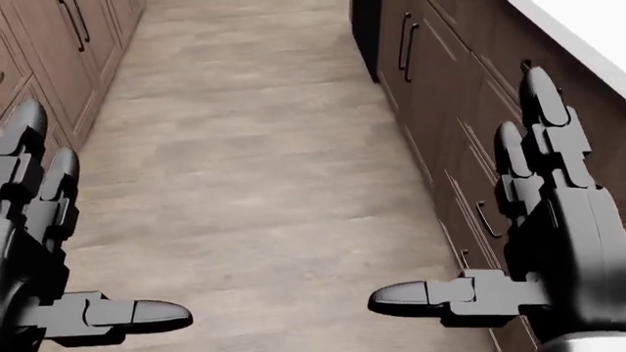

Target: Navigate to the stove.

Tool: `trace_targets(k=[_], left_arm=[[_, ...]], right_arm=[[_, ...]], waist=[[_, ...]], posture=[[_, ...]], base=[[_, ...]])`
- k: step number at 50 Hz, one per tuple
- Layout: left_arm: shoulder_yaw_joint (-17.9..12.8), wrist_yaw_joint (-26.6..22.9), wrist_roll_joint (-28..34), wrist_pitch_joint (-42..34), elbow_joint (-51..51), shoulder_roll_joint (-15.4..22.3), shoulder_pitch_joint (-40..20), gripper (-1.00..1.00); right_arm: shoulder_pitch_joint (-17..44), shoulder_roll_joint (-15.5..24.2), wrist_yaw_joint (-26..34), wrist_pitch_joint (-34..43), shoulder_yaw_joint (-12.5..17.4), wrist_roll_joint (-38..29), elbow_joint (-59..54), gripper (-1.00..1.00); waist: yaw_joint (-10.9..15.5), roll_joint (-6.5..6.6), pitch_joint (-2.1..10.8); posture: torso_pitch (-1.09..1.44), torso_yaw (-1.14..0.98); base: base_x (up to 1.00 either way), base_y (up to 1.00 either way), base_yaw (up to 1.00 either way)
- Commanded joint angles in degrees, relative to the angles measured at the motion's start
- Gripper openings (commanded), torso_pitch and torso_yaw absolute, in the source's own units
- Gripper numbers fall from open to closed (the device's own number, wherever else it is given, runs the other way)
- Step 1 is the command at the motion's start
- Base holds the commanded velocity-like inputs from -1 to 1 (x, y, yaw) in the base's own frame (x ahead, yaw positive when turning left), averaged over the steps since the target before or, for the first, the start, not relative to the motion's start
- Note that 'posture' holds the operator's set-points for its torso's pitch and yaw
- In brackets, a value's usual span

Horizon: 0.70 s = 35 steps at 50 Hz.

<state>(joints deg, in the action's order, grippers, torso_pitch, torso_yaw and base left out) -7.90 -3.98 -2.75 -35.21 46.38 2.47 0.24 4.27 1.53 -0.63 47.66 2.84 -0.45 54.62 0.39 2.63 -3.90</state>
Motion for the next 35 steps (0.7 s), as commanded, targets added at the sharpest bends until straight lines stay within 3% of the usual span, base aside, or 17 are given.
trace_targets(k=[1, 3, 8, 10, 12, 13, 14, 15, 17, 22, 25, 28, 29, 30, 31, 33, 35], left_arm=[[0.43, -0.06, -0.03, 2.07, 2.6, 0.16, -1.54, 1.0], [0.73, -0.12, 0.01, 2.06, 2.49, 0.1, -1.42, 1.0], [0.53, -0.07, 0.08, 1.79, 2.26, 0.17, -1.66, 1.0], [0.49, -0.12, 0.1, 2.17, 1.99, 0.16, -1.57, 1.0], [0.37, -0.14, 0.04, 2.38, 1.87, 0.14, -1.53, 1.0], [0.34, -0.15, 0.01, 2.39, 1.88, 0.13, -1.51, 1.0], [0.37, -0.2, -0.04, 2.34, 2.04, 0.13, -1.47, 1.0], [0.28, -0.22, -0.12, 2.33, 2.0, 0.14, -1.52, 1.0], [0.24, -0.22, -0.17, 2.42, 1.89, 0.15, -1.54, 1.0], [0.02, -0.18, -0.35, 2.14, 2.1, 0.21, -1.61, 1.0], [-0.03, -0.1, -0.48, 1.5, 2.66, 0.23, -1.7, 1.0], [0.04, -0.13, -0.6, 1.36, 3.02, 0.19, -1.66, 1.0], [-0.06, -0.07, -0.68, 0.93, 3.34, 0.22, -1.73, 1.0], [0.05, -0.05, -0.61, 0.89, 3.35, 0.25, -1.77, 1.0], [0.2, -0.11, -0.38, 1.78, 2.39, 0.26, -1.71, 1.0], [0.34, -0.06, -0.34, 1.56, 2.54, 0.24, -1.76, 1.0], [0.46, -0.07, -0.3, 1.44, 2.7, 0.21, -1.73, 1.0]], right_arm=[[1.5, 0.41, -0.28, -2.17, 0.49, -0.29, 2.42, 1.0], [2.53, 0.62, -0.28, -0.28, 0.72, -0.23, 3.57, 1.0], [2.43, 0.6, -0.37, -0.68, 0.11, -0.67, 3.23, 1.0], [2.52, 0.58, -0.44, -0.38, -0.1, -0.81, 3.41, 1.0], [2.22, 0.53, -0.45, -0.74, -0.47, -1.03, 3.29, 1.0], [2.23, 0.52, -0.45, -0.61, -0.49, -1.08, 3.42, 1.0], [2.22, 0.49, -0.43, -0.65, -0.49, -1.14, 3.36, 1.0], [2.06, 0.47, -0.42, -1.11, -0.64, -1.29, 2.98, 1.0], [2.01, 0.45, -0.4, -1.29, -0.95, -1.62, 2.7, 1.0], [1.72, 0.42, -0.13, -1.64, -1.31, -2.36, 2.71, 1.0], [1.8, 0.37, 0.05, -1.64, -1.22, -2.45, 2.68, 1.0], [1.81, 0.34, 0.17, -1.56, -1.39, -2.75, 2.74, 1.0], [1.8, 0.36, 0.21, -1.59, -1.48, -2.89, 2.69, 1.0], [1.92, 0.3, 0.21, -1.17, -1.49, -2.93, 3.02, 1.0], [2.24, 0.24, 0.22, -0.64, -1.38, -2.92, 3.23, 1.0], [2.47, 0.21, 0.35, -0.55, -1.32, -2.85, 3.26, 1.0], [2.35, 0.13, 0.37, -0.76, -1.35, -2.8, 3.23, 1.0]], waist=[[0.0, 0.66, 0.53], [0.16, 0.49, 1.44], [1.24, -1.2, 1.72], [1.59, -2.46, 2.36], [1.5, -4.89, 3.18], [1.11, -4.59, 3.07], [0.68, -4.47, 1.47], [0.78, -5.31, 0.57], [-0.24, -5.34, 2.06], [-1.0, -4.99, 1.89], [-1.3, -3.53, 2.82], [-0.75, 0.05, 3.81], [-0.31, 2.94, 4.8], [-0.14, 0.26, 3.22], [-0.19, 1.19, 0.67], [0.74, 1.22, 1.82], [1.06, 0.45, 1.62]], posture=[[0.0, 0.0], [0.0, 0.0], [0.0, 0.0], [0.0, 0.0], [0.0, 0.0], [0.0, 0.0], [0.0, 0.0], [0.0, 0.0], [0.0, 0.0], [0.0, 0.0], [0.0, 0.0], [0.0, 0.0], [0.0, 0.0], [0.0, 0.0], [0.0, 0.0], [0.0, 0.0], [0.0, 0.0]], base=[[0.58, 0.18, 0.0], [0.59, 0.17, 0.0], [0.59, 0.17, 0.0], [0.59, 0.18, 0.0], [0.58, 0.17, 0.0], [0.59, 0.17, 0.0], [0.59, 0.17, 0.0], [0.59, 0.16, 0.0], [0.59, 0.17, 0.0], [0.64, 0.33, 0.0], [0.67, 0.41, 0.0], [0.66, 0.42, 0.0], [0.67, 0.41, 0.0], [0.67, 0.41, 0.0], [0.66, 0.42, 0.0], [0.73, 0.42, 0.0], [0.75, 0.38, 0.0]])
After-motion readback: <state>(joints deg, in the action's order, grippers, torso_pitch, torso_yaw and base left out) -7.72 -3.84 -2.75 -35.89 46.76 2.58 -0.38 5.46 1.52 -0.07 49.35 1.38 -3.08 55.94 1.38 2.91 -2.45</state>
